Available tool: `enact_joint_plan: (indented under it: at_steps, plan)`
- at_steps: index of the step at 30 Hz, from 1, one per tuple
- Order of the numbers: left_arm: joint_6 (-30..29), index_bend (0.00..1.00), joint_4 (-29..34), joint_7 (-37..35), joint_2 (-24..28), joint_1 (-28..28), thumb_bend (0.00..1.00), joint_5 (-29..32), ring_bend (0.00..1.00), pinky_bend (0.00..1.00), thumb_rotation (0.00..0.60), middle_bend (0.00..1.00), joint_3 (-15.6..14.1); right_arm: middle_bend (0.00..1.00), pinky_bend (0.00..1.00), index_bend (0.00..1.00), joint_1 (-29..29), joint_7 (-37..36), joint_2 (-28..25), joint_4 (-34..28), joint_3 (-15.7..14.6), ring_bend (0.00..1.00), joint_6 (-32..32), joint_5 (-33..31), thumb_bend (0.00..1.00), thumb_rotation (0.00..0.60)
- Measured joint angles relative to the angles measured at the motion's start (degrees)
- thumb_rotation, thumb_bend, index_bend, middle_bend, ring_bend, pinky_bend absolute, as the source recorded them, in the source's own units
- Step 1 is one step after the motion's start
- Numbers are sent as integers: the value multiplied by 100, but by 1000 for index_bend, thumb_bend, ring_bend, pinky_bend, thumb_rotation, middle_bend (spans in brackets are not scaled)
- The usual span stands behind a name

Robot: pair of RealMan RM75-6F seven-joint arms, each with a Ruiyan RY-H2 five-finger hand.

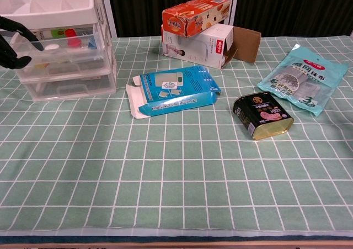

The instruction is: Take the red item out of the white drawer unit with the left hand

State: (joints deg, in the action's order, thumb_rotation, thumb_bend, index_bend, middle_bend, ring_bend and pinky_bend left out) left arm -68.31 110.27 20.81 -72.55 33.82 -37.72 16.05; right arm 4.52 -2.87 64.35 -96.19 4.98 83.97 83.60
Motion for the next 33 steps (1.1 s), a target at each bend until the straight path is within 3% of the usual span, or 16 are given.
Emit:
enact_joint_plan:
  at_steps: [33]
  plan:
    - [186,354,742,-456,566,-342,448,-767,989,1000,600,1000,-550,0,223,0,4,-5,10,10,19,0,2,-19,64,600]
